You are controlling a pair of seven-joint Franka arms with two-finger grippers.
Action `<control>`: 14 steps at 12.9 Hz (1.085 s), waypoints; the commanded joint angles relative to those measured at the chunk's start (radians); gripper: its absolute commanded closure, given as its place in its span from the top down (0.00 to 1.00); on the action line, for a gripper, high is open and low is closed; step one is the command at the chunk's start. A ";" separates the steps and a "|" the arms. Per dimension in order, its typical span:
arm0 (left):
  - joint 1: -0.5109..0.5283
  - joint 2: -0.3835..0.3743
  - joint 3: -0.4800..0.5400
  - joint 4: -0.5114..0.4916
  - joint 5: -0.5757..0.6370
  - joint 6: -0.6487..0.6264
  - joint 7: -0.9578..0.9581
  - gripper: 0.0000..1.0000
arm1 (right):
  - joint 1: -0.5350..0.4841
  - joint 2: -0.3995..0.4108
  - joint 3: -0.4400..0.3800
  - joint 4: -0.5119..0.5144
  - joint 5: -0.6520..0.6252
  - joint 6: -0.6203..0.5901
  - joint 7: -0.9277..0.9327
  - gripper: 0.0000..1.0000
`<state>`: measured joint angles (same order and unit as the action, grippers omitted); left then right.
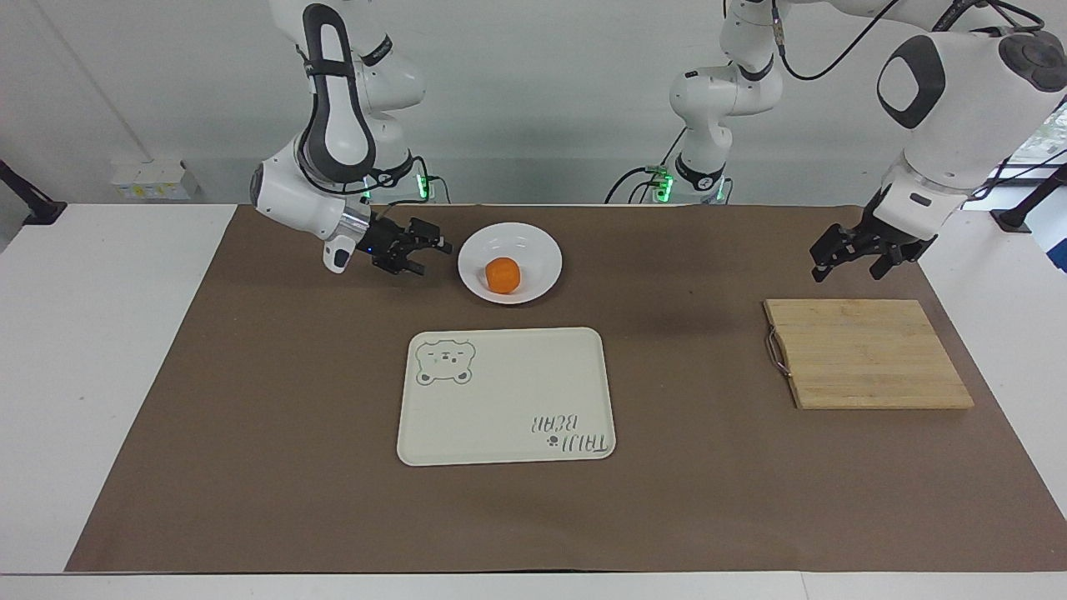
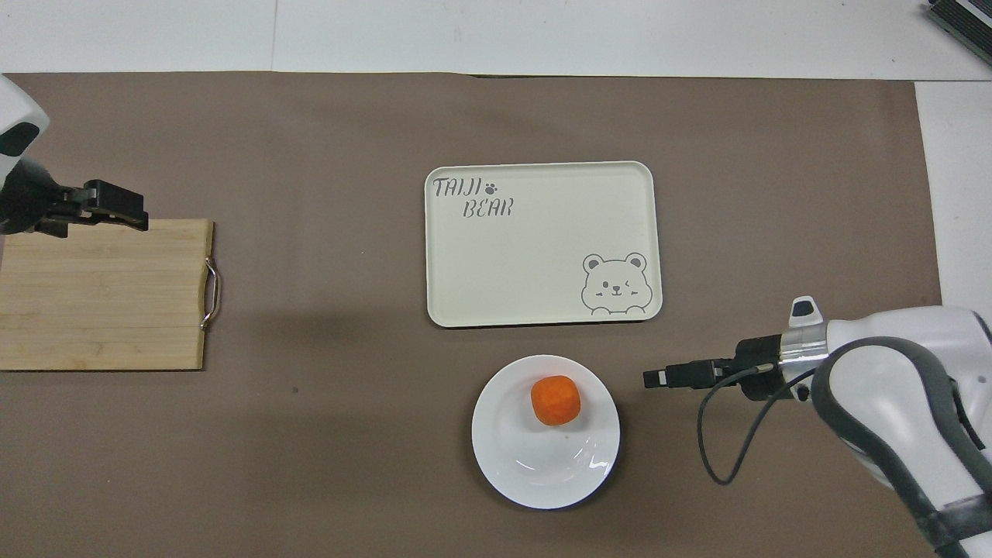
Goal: Place orange and plate with both arms
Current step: 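Grip the plate rim nearest the right gripper with the right gripper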
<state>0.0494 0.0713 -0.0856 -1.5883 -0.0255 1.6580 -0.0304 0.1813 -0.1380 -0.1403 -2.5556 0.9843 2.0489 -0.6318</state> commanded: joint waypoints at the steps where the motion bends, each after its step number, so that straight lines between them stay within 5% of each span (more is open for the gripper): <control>1: -0.029 -0.038 0.001 -0.027 0.001 -0.024 0.000 1.00 | 0.003 -0.002 -0.002 -0.089 0.118 0.022 -0.141 1.00; 10: -0.045 -0.031 -0.005 -0.015 0.001 -0.015 0.009 1.00 | 0.116 0.072 -0.002 -0.149 0.318 0.097 -0.201 1.00; 11: -0.042 -0.033 -0.003 -0.015 -0.001 -0.021 0.007 1.00 | 0.116 0.074 -0.002 -0.149 0.318 0.097 -0.198 0.91; 14: -0.039 -0.044 0.009 -0.013 -0.001 -0.052 0.009 1.00 | 0.118 0.077 -0.002 -0.149 0.318 0.100 -0.132 0.00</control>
<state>0.0062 0.0516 -0.0850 -1.5933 -0.0256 1.6329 -0.0304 0.2981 -0.0678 -0.1431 -2.6961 1.2719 2.1354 -0.7827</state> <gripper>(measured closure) 0.000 0.207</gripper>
